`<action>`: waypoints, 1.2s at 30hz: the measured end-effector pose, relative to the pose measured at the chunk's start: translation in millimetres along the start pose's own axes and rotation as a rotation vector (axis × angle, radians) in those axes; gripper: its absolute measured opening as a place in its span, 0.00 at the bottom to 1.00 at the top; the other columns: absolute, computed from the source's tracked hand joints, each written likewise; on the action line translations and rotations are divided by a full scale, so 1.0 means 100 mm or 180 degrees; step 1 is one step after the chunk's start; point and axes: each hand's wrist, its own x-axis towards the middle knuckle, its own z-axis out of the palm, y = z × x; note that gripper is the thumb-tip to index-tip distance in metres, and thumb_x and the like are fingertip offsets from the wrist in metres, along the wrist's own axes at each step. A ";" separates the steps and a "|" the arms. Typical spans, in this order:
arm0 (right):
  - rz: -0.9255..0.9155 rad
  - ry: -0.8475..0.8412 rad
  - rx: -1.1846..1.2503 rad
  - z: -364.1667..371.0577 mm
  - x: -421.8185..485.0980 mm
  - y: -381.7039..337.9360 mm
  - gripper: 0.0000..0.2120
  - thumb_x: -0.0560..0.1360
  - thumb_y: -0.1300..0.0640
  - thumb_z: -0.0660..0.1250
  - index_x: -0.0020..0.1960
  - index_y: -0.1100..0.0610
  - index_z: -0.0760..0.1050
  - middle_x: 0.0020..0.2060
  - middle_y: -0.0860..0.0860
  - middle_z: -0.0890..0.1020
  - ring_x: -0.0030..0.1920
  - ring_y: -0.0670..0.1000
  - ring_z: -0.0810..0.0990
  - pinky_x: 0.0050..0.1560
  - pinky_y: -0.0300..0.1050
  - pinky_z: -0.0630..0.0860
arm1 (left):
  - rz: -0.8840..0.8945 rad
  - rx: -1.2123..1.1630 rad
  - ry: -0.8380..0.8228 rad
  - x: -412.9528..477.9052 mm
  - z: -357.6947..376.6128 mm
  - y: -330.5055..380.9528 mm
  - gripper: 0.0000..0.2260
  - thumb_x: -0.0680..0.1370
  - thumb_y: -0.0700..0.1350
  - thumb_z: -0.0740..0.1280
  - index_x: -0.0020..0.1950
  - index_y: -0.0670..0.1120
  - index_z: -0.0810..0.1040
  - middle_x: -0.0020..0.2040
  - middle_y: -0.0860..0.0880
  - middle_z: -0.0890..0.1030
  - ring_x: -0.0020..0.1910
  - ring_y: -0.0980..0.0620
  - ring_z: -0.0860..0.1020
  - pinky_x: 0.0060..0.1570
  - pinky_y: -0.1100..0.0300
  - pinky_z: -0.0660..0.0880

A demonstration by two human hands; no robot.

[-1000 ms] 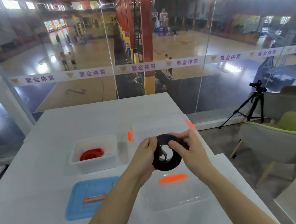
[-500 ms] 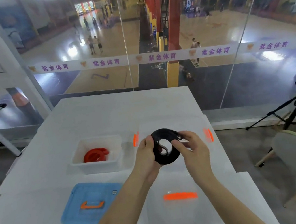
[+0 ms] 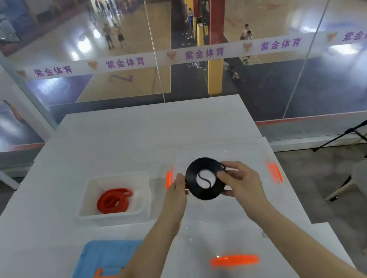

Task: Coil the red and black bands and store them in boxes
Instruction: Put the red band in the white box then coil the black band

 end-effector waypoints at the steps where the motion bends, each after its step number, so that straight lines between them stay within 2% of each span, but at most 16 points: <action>1: 0.0013 0.0057 0.0003 -0.01 0.14 0.01 0.11 0.79 0.63 0.73 0.59 0.55 0.83 0.46 0.57 0.89 0.44 0.51 0.87 0.49 0.52 0.87 | 0.0248 0.0438 0.0159 0.14 -0.05 -0.06 0.15 0.86 0.53 0.55 0.52 0.51 0.80 0.52 0.52 0.81 0.57 0.50 0.78 0.55 0.58 0.70; 2: 0.0044 0.0116 -0.0018 -0.02 0.30 0.04 0.11 0.79 0.63 0.73 0.60 0.55 0.83 0.46 0.57 0.89 0.44 0.51 0.86 0.49 0.51 0.87 | 0.0436 0.0837 0.0347 0.29 -0.10 -0.14 0.12 0.86 0.48 0.57 0.51 0.51 0.80 0.50 0.50 0.78 0.57 0.49 0.77 0.52 0.60 0.68; 3: 0.0095 0.0160 -0.0054 -0.01 0.47 0.08 0.11 0.78 0.64 0.73 0.60 0.55 0.83 0.47 0.57 0.89 0.44 0.52 0.86 0.48 0.51 0.87 | 0.0521 0.1171 0.0496 0.45 -0.14 -0.23 0.10 0.85 0.43 0.59 0.57 0.50 0.80 0.53 0.49 0.76 0.59 0.47 0.77 0.52 0.62 0.66; 5: 0.0206 0.0187 -0.0182 0.03 0.79 0.22 0.12 0.78 0.64 0.74 0.60 0.55 0.83 0.47 0.56 0.89 0.44 0.53 0.86 0.46 0.49 0.86 | 0.0588 0.1764 0.0614 0.71 -0.19 -0.41 0.16 0.82 0.37 0.60 0.69 0.44 0.76 0.64 0.44 0.74 0.66 0.44 0.74 0.59 0.63 0.65; 9: 0.0432 0.0224 -0.0588 0.15 1.36 0.65 0.13 0.75 0.62 0.75 0.59 0.53 0.83 0.47 0.55 0.88 0.48 0.60 0.88 0.47 0.54 0.87 | 0.0797 0.2456 0.0530 1.06 -0.13 -0.68 0.21 0.81 0.35 0.61 0.75 0.40 0.68 0.74 0.40 0.67 0.72 0.38 0.66 0.72 0.48 0.64; 11: 0.0529 0.0238 -0.0811 0.21 1.59 0.88 0.14 0.74 0.60 0.76 0.58 0.52 0.83 0.48 0.56 0.88 0.49 0.61 0.88 0.49 0.59 0.87 | 0.0768 0.2626 0.0526 1.22 -0.10 -0.77 0.23 0.82 0.38 0.61 0.78 0.42 0.64 0.79 0.41 0.61 0.76 0.38 0.63 0.72 0.47 0.63; 13: 0.0624 0.0195 -0.1036 0.26 1.79 1.11 0.15 0.73 0.58 0.76 0.59 0.52 0.83 0.47 0.56 0.87 0.47 0.60 0.88 0.49 0.62 0.87 | 0.0723 0.2700 0.0549 1.38 -0.08 -0.85 0.25 0.83 0.40 0.61 0.80 0.44 0.61 0.82 0.42 0.57 0.78 0.39 0.60 0.73 0.48 0.64; 17: 0.0817 0.0144 -0.1351 0.33 2.10 1.50 0.15 0.72 0.58 0.77 0.58 0.50 0.83 0.46 0.54 0.87 0.46 0.57 0.88 0.52 0.60 0.86 | 0.0608 0.2757 0.0460 1.64 -0.05 -1.03 0.27 0.84 0.41 0.58 0.83 0.45 0.54 0.84 0.43 0.51 0.81 0.40 0.56 0.75 0.47 0.63; 21: 0.1024 0.0121 -0.1435 0.44 2.36 1.79 0.13 0.72 0.59 0.76 0.55 0.50 0.82 0.48 0.55 0.86 0.47 0.56 0.87 0.49 0.58 0.87 | 0.0529 0.2504 0.0431 1.71 -0.06 -1.15 0.37 0.79 0.29 0.54 0.84 0.50 0.45 0.84 0.49 0.45 0.83 0.46 0.50 0.78 0.53 0.58; 25: 0.1164 0.0119 -0.1561 0.51 2.56 2.02 0.13 0.73 0.60 0.77 0.55 0.50 0.82 0.50 0.55 0.86 0.47 0.57 0.87 0.45 0.54 0.87 | 0.0616 0.2492 0.0498 1.76 -0.04 -1.22 0.40 0.78 0.27 0.54 0.84 0.51 0.43 0.84 0.51 0.42 0.83 0.47 0.49 0.77 0.56 0.59; 31: 0.1430 0.0190 -0.1462 0.64 2.71 2.34 0.14 0.75 0.62 0.75 0.60 0.55 0.82 0.52 0.59 0.85 0.51 0.60 0.86 0.45 0.55 0.87 | 0.0693 0.2566 0.0591 1.80 -0.05 -1.31 0.40 0.78 0.27 0.55 0.84 0.52 0.41 0.84 0.51 0.41 0.83 0.48 0.49 0.77 0.55 0.62; 36: 0.1487 0.0244 -0.1409 0.61 2.79 2.55 0.17 0.76 0.61 0.74 0.65 0.52 0.80 0.55 0.57 0.84 0.54 0.60 0.84 0.49 0.59 0.87 | 0.0768 0.2599 0.0622 1.83 -0.06 -1.37 0.42 0.77 0.27 0.55 0.84 0.53 0.41 0.84 0.52 0.41 0.83 0.50 0.48 0.77 0.54 0.63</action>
